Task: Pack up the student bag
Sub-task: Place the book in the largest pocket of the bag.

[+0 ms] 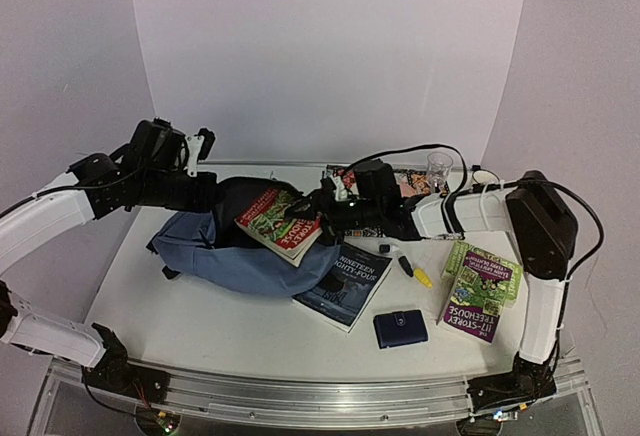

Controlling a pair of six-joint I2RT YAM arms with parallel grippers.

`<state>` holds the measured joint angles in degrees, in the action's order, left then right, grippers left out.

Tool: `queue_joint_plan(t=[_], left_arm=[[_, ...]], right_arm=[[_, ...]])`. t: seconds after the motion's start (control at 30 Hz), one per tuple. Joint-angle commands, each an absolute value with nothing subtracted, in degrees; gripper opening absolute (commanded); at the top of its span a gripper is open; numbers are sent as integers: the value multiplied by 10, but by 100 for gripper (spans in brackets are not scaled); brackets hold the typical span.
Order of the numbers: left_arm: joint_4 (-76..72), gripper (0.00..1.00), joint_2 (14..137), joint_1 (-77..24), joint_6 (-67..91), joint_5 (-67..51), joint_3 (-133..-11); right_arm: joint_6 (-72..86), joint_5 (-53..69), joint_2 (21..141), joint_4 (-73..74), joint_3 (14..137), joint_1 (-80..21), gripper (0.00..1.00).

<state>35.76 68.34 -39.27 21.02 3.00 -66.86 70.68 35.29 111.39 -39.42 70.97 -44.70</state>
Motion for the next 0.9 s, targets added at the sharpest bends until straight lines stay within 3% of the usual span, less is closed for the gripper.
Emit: queue_joint_plan(t=[0.0, 0.27, 0.53, 0.87], left_arm=[[232, 0, 630, -392, 226, -13, -629], [191, 0, 550, -392, 261, 42, -568], [190, 0, 544, -392, 266, -84, -541], [195, 0, 539, -392, 275, -150, -531]], right_arm=[[711, 373, 1164, -428, 762, -474, 0], [675, 379, 1213, -395, 786, -493, 0], [650, 387, 1251, -399, 880, -497, 0], [655, 380, 1349, -396, 1001, -498, 0]])
